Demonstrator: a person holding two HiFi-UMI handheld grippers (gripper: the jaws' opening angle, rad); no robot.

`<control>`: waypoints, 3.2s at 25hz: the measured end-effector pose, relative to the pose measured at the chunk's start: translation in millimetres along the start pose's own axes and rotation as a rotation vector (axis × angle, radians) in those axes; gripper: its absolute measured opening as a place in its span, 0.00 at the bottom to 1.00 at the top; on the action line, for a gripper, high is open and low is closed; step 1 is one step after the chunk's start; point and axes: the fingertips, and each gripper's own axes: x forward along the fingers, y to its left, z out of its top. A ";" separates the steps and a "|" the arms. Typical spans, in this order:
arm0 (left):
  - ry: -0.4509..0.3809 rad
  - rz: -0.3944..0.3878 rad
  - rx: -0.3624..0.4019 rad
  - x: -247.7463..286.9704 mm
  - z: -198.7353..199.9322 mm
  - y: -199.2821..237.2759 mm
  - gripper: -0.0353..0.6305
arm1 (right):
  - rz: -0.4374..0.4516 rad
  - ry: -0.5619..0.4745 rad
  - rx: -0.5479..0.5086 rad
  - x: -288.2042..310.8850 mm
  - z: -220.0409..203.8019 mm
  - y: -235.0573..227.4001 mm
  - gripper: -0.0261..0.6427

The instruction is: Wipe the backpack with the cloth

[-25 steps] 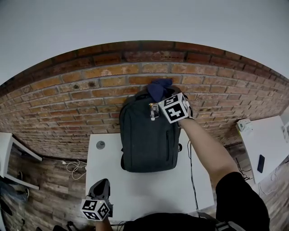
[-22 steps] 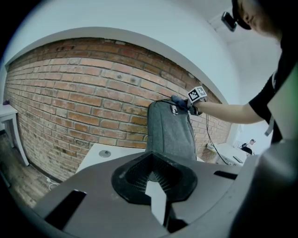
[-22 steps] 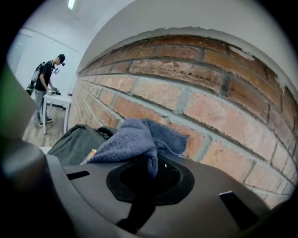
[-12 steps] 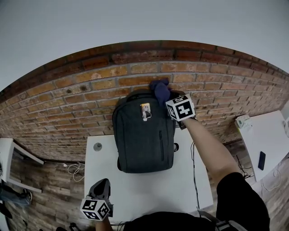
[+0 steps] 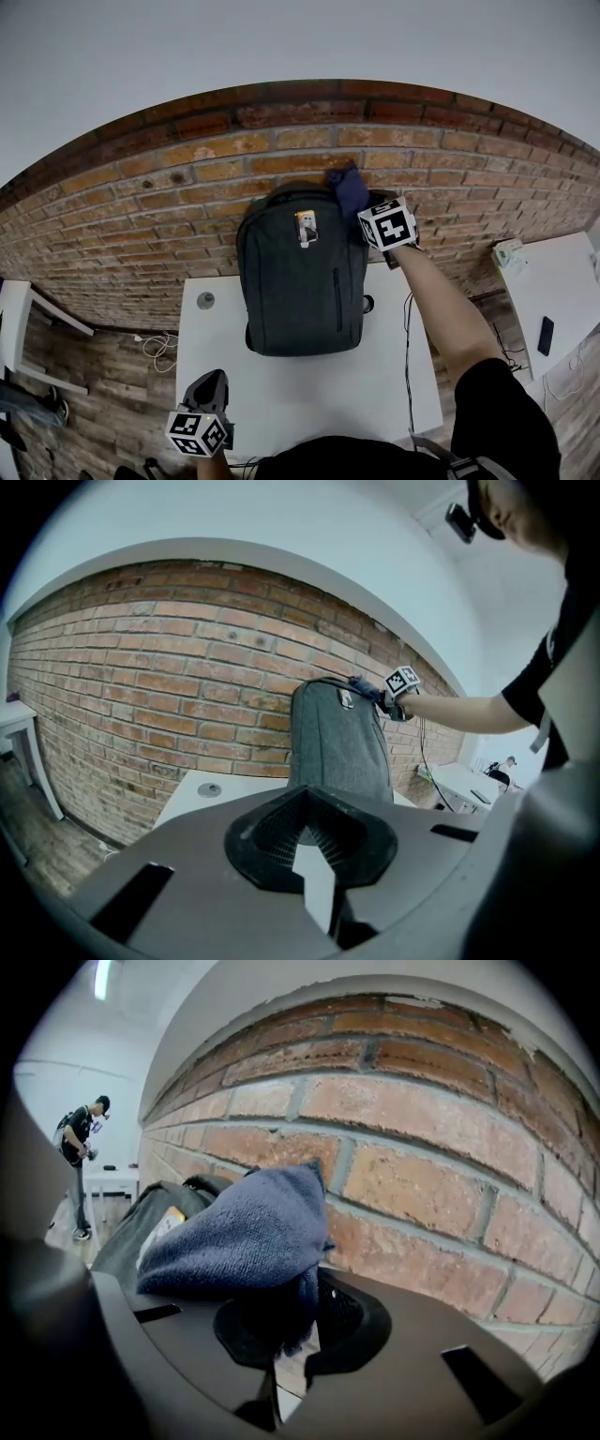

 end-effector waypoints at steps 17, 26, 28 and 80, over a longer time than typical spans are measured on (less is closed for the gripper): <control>0.007 -0.028 0.015 7.6 -0.8 -14.3 0.05 | 0.042 0.081 -0.092 -17.6 -87.3 13.5 0.07; 0.004 -0.048 0.023 8.0 -1.6 -21.9 0.05 | 0.083 0.112 -0.242 -36.1 -121.7 44.1 0.07; 0.002 -0.050 0.024 7.6 -1.6 -23.4 0.05 | 0.089 0.115 -0.252 -40.1 -125.7 48.6 0.07; 0.036 -0.218 0.100 26.6 6.7 -45.9 0.05 | 0.436 0.320 -0.098 -140.0 -288.8 229.7 0.07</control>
